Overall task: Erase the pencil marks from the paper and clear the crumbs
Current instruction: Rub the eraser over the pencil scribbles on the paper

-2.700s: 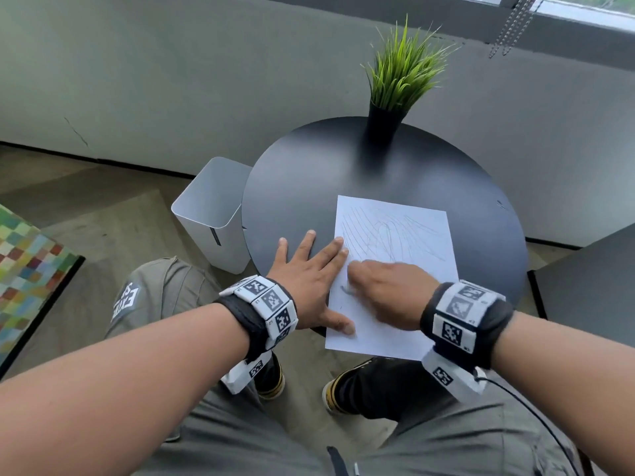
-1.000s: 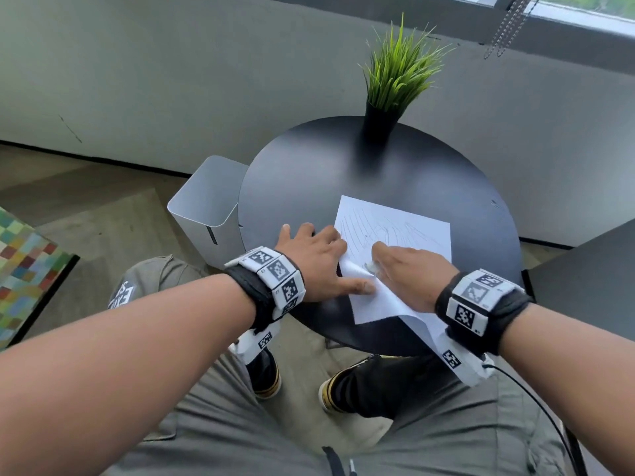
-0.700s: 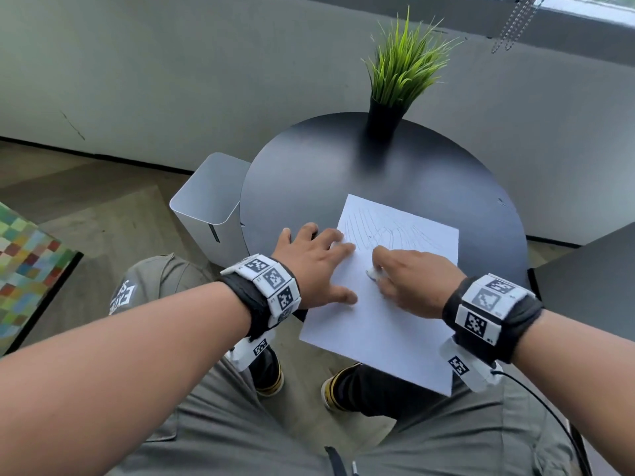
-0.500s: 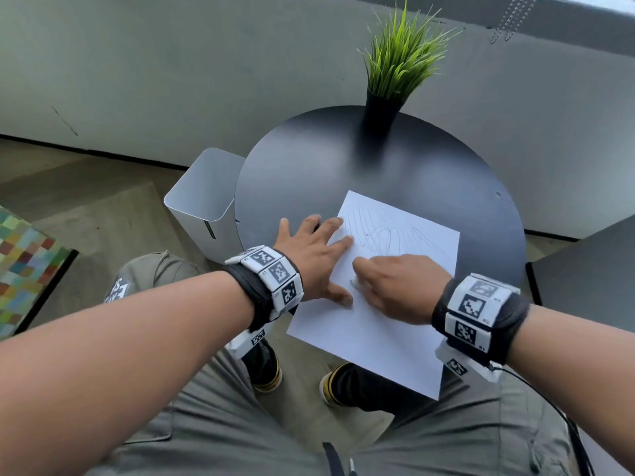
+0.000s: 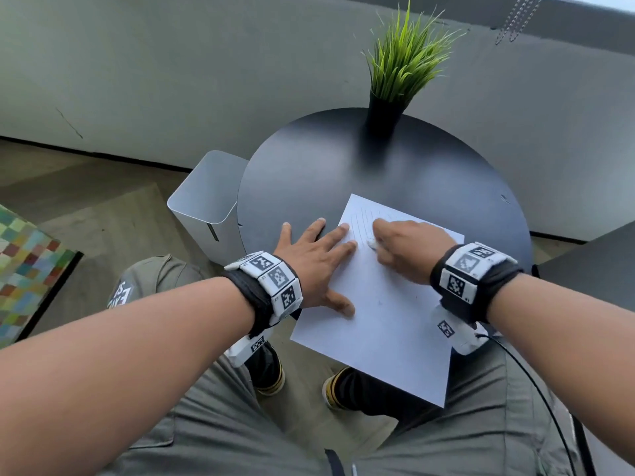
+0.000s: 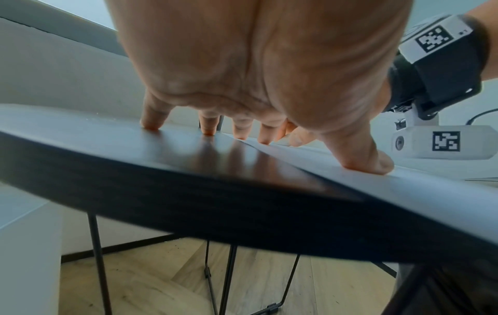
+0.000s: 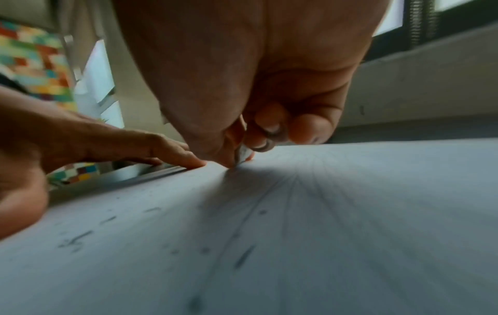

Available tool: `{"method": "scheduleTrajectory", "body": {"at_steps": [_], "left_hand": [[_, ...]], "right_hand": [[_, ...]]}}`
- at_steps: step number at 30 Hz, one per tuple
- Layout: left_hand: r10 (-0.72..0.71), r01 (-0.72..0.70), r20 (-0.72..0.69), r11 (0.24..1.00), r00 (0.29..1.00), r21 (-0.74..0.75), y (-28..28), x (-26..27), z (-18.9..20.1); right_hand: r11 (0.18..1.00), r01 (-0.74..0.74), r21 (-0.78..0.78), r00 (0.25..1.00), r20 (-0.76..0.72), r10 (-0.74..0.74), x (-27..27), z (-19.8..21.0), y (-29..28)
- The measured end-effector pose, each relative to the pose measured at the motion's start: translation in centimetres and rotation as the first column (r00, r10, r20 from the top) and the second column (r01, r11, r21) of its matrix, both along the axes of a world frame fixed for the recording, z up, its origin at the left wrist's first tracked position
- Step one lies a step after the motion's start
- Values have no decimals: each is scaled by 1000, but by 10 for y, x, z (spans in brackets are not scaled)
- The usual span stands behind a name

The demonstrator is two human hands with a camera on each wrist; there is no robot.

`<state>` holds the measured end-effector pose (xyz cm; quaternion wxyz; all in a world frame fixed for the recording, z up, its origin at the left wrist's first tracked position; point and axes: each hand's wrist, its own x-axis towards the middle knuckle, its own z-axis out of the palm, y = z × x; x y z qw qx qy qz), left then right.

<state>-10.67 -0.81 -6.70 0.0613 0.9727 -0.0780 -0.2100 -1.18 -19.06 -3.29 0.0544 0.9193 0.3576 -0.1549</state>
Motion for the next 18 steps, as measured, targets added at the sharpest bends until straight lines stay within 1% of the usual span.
{"method": "scheduleTrajectory", "body": {"at_steps": [1, 3, 5, 7, 8, 10, 13, 16, 17, 18], "left_hand": [[0, 0, -8, 1000, 1000, 1, -1, -2, 1], [-10, 10, -7, 1000, 1000, -16, -4, -5, 1], [-22, 24, 30, 997, 999, -68, -5, -7, 1], [3, 7, 83, 992, 997, -126, 1, -5, 3], [26, -14, 92, 992, 995, -125, 5, -1, 3], [44, -39, 68, 997, 997, -66, 12, 8, 2], [8, -8, 9, 1000, 1000, 18, 11, 17, 3], [-26, 26, -1, 998, 1000, 56, 8, 20, 5], [-36, 36, 5, 997, 999, 67, 9, 21, 5], [-46, 45, 9, 996, 999, 75, 9, 22, 5]], "right_hand": [[999, 42, 21, 999, -4, -42, 2, -3, -1], [997, 72, 29, 997, -20, -72, -1, -6, -5], [996, 80, 43, 996, -46, -78, -5, -9, -12], [995, 84, 51, 994, -68, -80, -9, -10, -21], [995, 83, 53, 994, -75, -79, -10, -12, -25], [996, 79, 44, 993, -86, -75, -14, -11, -29], [995, 15, 98, 996, -91, -6, -29, -5, -26], [986, -126, 112, 981, -132, 140, -57, -6, -15], [982, -156, 104, 978, -124, 168, -59, -8, -10], [984, -148, 97, 982, -103, 157, -54, -10, -4]]}}
